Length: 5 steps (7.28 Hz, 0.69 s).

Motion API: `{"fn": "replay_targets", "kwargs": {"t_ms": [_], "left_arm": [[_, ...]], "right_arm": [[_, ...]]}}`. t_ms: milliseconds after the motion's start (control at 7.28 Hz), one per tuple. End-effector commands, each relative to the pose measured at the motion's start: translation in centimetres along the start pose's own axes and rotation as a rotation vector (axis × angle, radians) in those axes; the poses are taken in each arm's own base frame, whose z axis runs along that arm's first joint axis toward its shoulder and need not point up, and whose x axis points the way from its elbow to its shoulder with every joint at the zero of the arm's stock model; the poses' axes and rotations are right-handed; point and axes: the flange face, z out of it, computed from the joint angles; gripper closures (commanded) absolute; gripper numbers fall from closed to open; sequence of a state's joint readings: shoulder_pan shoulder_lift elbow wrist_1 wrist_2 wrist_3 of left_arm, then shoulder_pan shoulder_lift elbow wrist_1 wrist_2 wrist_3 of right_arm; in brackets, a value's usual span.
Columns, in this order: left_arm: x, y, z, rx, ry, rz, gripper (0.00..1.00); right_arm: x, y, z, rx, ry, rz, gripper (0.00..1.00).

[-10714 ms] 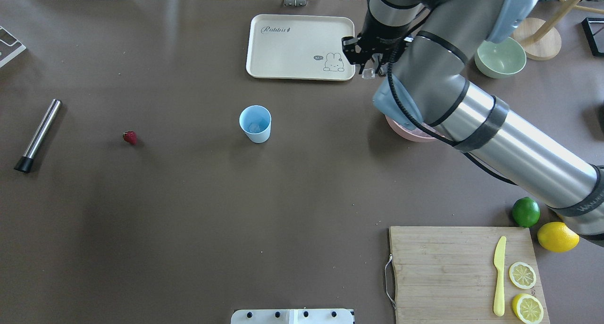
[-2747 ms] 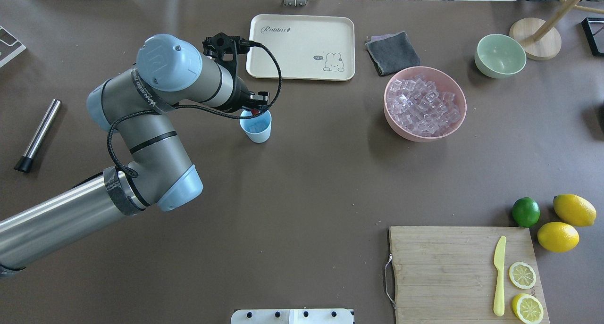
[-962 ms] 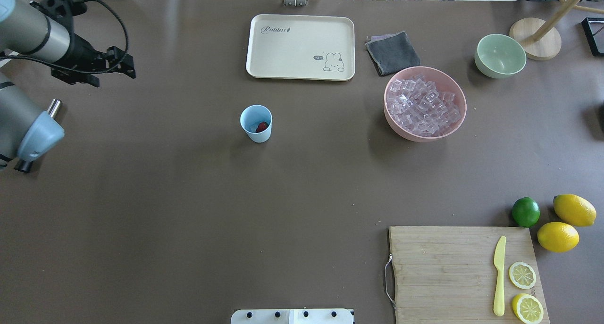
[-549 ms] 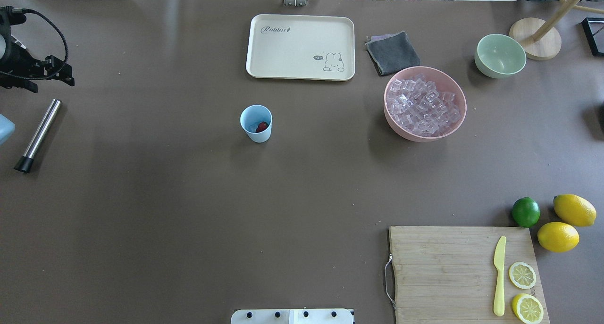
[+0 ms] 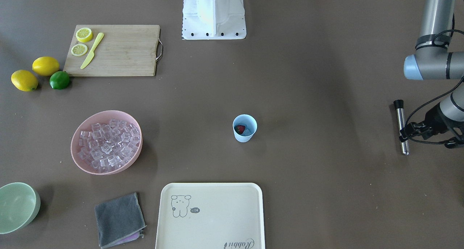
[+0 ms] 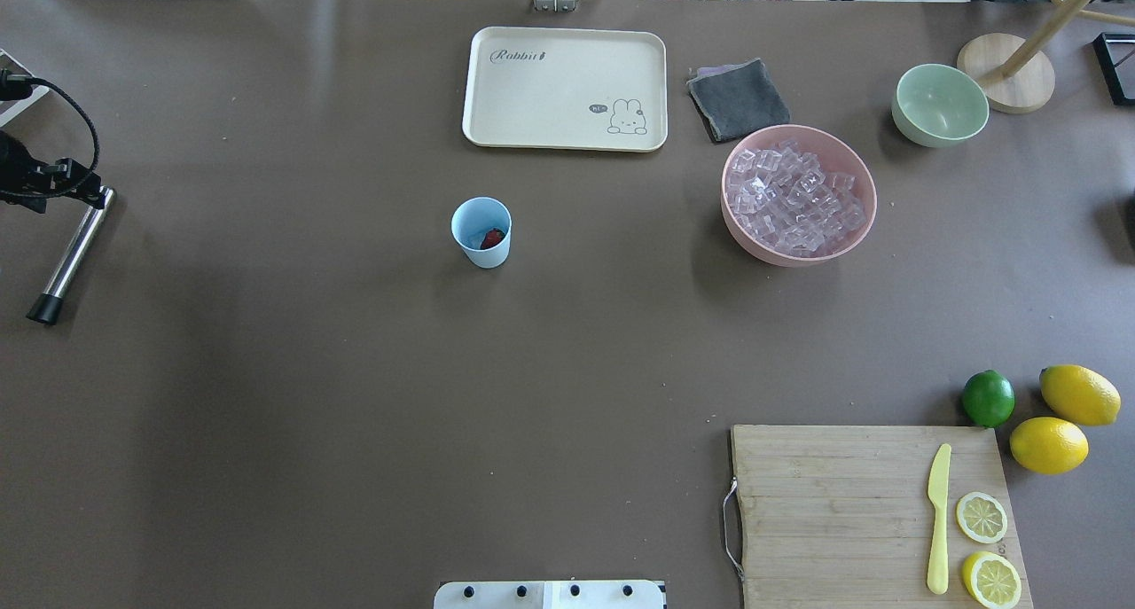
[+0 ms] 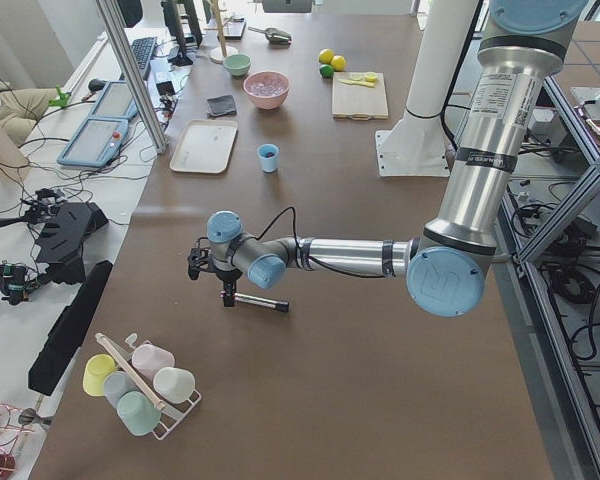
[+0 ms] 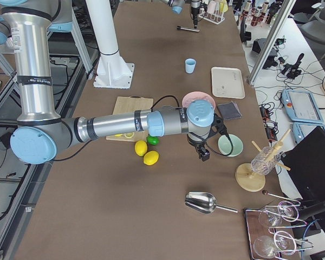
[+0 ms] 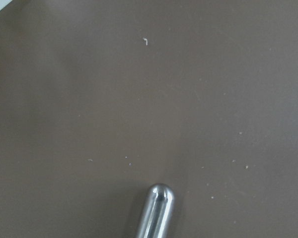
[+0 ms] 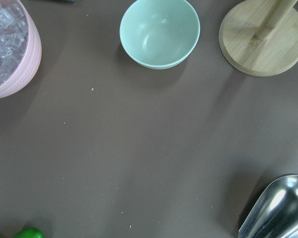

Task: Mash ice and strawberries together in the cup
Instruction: 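Grasp the steel muddler rod with the left gripper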

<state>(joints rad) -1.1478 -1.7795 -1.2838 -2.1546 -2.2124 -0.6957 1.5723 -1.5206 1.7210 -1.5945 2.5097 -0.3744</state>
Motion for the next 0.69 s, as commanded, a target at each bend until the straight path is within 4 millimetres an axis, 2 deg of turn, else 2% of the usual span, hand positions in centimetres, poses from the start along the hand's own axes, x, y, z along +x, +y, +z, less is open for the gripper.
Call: {"fn": "replay_targets", "kwargs": {"t_ms": [0, 275, 412, 549], "left_arm": [[0.4, 0.5, 0.8, -0.022, 0.006, 0.052, 0.18], [1.0, 1.4, 1.9, -0.041, 0.007, 0.103, 0.17], [0.8, 1.8, 2.2, -0.048, 0.003, 0.158, 0.17], [0.6, 1.8, 2.3, -0.05, 0.002, 0.16, 0.26]], "right_arm": [[-0.3, 0.1, -0.1, 0.004, -0.003, 0.011, 0.01], [0.1, 0.6, 0.1, -0.002, -0.005, 0.018, 0.01], [-0.2, 0.2, 0.0, 0.002, -0.004, 0.013, 0.01], [0.0, 0.2, 0.1, 0.0, -0.005, 0.015, 0.01]]}}
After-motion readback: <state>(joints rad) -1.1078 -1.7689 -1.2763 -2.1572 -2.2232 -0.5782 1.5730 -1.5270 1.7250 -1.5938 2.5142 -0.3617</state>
